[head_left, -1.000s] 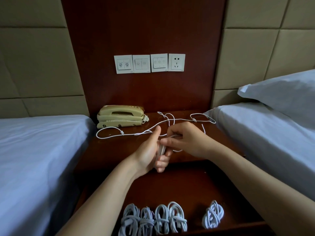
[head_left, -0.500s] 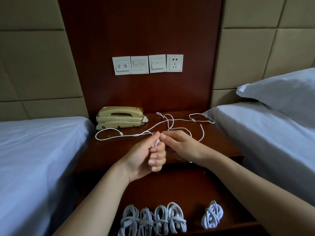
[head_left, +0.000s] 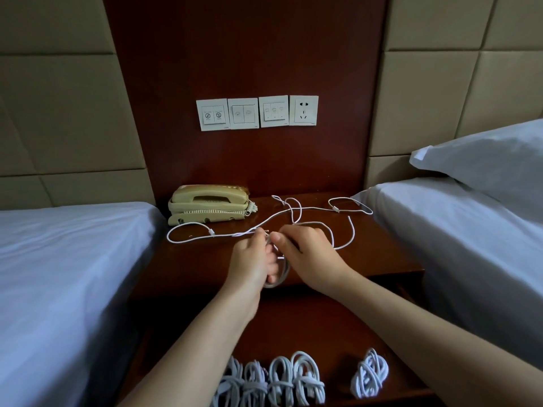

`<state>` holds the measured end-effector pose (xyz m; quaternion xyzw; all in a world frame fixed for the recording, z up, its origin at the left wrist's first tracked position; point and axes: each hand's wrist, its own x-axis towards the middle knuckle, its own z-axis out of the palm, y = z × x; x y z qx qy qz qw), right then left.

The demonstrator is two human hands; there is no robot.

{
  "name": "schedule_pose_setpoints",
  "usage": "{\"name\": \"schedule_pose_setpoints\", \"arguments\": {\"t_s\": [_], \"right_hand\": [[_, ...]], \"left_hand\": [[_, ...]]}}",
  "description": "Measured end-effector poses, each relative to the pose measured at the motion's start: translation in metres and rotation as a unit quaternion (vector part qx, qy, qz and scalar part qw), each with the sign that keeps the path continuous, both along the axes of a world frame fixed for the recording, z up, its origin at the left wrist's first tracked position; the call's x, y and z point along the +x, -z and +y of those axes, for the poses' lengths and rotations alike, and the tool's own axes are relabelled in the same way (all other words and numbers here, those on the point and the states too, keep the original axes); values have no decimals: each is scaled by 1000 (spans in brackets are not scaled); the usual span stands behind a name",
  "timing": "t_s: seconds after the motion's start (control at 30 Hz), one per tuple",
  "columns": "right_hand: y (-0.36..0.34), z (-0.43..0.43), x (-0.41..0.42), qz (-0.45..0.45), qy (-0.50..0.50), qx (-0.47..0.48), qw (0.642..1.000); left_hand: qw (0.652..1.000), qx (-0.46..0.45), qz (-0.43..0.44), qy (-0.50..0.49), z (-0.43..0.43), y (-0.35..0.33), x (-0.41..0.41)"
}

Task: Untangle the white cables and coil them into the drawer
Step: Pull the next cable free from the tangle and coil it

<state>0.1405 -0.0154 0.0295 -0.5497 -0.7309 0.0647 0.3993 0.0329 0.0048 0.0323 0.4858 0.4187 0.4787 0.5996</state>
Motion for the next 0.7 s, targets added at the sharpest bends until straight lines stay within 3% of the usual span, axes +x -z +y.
{"name": "schedule_pose_setpoints", "arguments": {"t_s": [0.1,0.23,0.33,0.47,0.7], "right_hand": [[-4,-3,2,5,-54,-50,997],[-7,-7,-1,11,-56,-9,998],[-8,-5,-7,75,-17,44,996],[-7,2,-1,176,53,83,979],[11,2,-7,249,56,59,965]], "left_hand": [[998,26,48,-16,0,0,-2],[986,106,104,-79,-4,2,-3],[961,204,121,-145,-2,2,-5],[939,260,167,-150,-8,4,-3],[968,179,118,-132,-4,18,7]]}}
